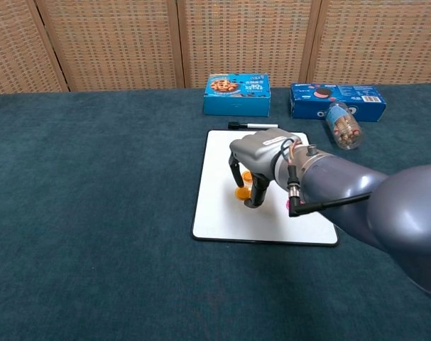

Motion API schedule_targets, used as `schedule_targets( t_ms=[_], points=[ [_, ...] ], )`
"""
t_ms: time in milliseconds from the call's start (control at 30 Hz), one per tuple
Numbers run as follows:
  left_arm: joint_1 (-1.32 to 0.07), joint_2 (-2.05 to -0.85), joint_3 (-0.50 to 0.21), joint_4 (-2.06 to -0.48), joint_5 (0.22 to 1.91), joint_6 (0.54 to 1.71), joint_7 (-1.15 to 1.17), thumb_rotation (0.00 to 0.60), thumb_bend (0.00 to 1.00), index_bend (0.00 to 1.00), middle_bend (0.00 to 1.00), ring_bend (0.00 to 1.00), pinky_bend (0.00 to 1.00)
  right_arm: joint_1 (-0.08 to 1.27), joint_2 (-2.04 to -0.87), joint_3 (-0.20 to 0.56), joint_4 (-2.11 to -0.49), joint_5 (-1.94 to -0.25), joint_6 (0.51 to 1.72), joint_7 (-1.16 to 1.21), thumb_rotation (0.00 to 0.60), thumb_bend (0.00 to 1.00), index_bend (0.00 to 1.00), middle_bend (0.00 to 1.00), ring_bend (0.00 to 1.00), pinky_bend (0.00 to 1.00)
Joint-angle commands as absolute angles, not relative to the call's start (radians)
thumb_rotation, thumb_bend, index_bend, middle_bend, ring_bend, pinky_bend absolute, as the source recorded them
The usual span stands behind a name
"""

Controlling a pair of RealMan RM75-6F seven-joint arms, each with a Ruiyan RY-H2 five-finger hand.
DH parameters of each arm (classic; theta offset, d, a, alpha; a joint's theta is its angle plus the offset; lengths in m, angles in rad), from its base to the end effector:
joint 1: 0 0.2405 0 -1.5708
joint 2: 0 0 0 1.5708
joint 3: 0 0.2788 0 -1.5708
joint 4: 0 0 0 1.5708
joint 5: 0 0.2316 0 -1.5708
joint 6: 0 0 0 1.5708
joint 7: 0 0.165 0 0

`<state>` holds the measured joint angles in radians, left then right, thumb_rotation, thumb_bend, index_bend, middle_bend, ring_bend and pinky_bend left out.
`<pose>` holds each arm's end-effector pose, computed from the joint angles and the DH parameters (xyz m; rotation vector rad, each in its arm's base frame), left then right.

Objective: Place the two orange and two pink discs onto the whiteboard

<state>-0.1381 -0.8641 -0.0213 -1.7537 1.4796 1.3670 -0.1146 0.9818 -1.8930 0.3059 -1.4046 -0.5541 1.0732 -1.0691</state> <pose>-0.3288 0.2138 0.2021 -1.4563 -0.9862 -0.8412 -0.0621 -0.3788 -0.1392 1.9089 -0.8210 0.5868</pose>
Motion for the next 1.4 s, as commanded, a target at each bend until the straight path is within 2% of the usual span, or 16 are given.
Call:
schedule_targets(
  t_ms=[33, 1000, 1167, 1400],
  points=[
    [-0.14, -0.862, -0.023, -1.752, 1.476, 1.364, -0.12, 0.6, 0.0, 0.0, 0.0, 0.0, 0.0, 0.996, -1.904, 0.308, -1.389, -0.538, 1.078, -1.078, 0.6, 0.36, 0.53, 0.98, 1.0, 1.0],
    [-0.139, -0.854, -0.021, -1.751, 1.481, 1.364, -0.142, 0.6, 0.0, 0.0, 0.0, 0.0, 0.0, 1.034, -1.919, 0.275, -1.353, -0.479, 1.115, -1.088, 0.6, 0.36, 0.52, 0.98, 1.0, 1.0],
    [-0.139, -0.852, -0.021, -1.75, 1.482, 1.366, -0.147, 0.6, 0.0, 0.0, 0.0, 0.0, 0.0, 1.036, -1.921, 0.272, -1.351, -0.484, 1.116, -1.081, 0.6, 0.36, 0.43, 0.98, 1.0, 1.0],
    [-0.138, -0.852, -0.021, -1.748, 1.484, 1.369, -0.15, 0.6, 0.0, 0.0, 0.0, 0.0, 0.0, 1.034, -1.912, 0.268, -1.368, -0.501, 1.123, -1.069, 0.6, 0.36, 0.38, 0.98, 1.0, 1.0]
  ],
)
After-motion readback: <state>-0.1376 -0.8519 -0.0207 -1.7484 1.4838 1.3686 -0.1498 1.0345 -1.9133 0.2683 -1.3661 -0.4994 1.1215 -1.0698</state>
